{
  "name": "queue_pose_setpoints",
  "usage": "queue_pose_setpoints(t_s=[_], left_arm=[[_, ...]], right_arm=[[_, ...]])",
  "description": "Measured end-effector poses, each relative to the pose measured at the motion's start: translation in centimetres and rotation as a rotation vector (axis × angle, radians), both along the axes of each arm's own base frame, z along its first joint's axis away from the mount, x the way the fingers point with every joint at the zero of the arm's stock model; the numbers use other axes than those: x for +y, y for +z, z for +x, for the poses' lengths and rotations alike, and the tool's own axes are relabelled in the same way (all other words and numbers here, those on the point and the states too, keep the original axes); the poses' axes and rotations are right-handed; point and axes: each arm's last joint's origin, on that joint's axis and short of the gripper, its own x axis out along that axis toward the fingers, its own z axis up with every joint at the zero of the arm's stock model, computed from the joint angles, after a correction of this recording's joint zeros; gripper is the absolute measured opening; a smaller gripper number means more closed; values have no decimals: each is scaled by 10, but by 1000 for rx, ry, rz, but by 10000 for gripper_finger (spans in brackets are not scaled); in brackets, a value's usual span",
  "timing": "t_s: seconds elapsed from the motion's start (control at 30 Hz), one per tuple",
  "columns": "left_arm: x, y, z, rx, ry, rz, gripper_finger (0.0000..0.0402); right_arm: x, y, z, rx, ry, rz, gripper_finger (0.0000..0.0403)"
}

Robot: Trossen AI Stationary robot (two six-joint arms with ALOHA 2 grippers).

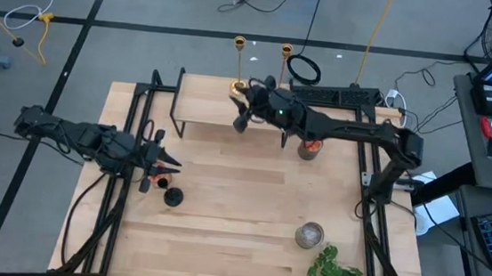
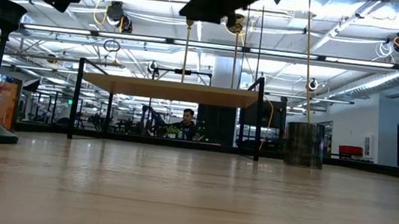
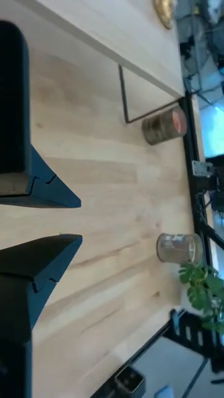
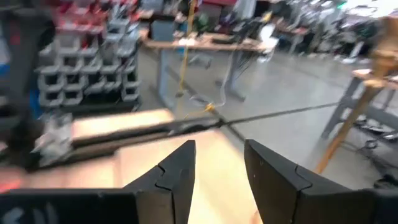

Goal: Pick & Place candle stick holders
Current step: Put the black candle holder on the shelf

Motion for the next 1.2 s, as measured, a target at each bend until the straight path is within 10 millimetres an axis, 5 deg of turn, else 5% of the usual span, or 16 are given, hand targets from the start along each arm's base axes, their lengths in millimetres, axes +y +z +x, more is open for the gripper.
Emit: queue_pose_setpoints(t_s=[0.43, 0.77, 1.2], left_arm=[[-18, -17, -15, 175, -105, 111, 85], [-29, 12, -22, 98, -163, -38, 85], [-36, 3, -23, 322, -95, -410, 85]], right_arm=[[71, 0, -34, 10, 181, -52, 132], [76, -11, -41, -117, 189, -69, 132], [78, -14, -41, -105, 199, -67, 132]])
